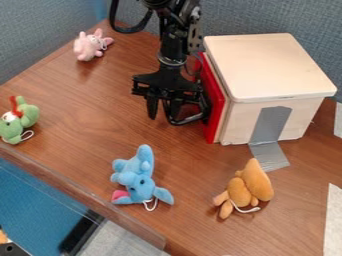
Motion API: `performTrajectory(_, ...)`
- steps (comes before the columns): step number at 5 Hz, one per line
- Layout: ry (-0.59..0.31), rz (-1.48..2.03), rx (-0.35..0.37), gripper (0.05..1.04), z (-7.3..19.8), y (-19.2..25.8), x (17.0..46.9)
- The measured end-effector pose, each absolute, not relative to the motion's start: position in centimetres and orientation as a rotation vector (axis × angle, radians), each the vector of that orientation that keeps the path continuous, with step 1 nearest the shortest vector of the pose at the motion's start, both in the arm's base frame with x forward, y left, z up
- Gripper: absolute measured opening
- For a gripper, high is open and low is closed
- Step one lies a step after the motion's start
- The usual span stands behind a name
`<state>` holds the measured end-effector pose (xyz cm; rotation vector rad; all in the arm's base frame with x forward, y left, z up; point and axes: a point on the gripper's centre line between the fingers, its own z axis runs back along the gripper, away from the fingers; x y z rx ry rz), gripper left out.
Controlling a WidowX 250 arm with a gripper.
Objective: Open the drawer
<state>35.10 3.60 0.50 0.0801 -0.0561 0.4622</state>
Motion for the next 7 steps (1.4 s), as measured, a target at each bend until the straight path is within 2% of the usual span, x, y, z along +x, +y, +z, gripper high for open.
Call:
performTrajectory(1,-0.05,0.519,0.086,0.209,1.1,5.1,33.6)
performTrajectory(3,-0.037,0.571,0.122,0.157,2.1,7.8,30.5)
performTrajectory(4,-0.03,0.578,0.14,0.206,2.4,8.7,29.3)
performTrajectory(5,-0.006,0.52,0.133,0.457,2.6,8.6,28.7)
performTrajectory(6,-0.015,0.519,0.144,0.773,3.3,8.8,28.7)
performTrajectory(7,-0.06,0.485,0.156,0.997,5.1,9.1,29.1)
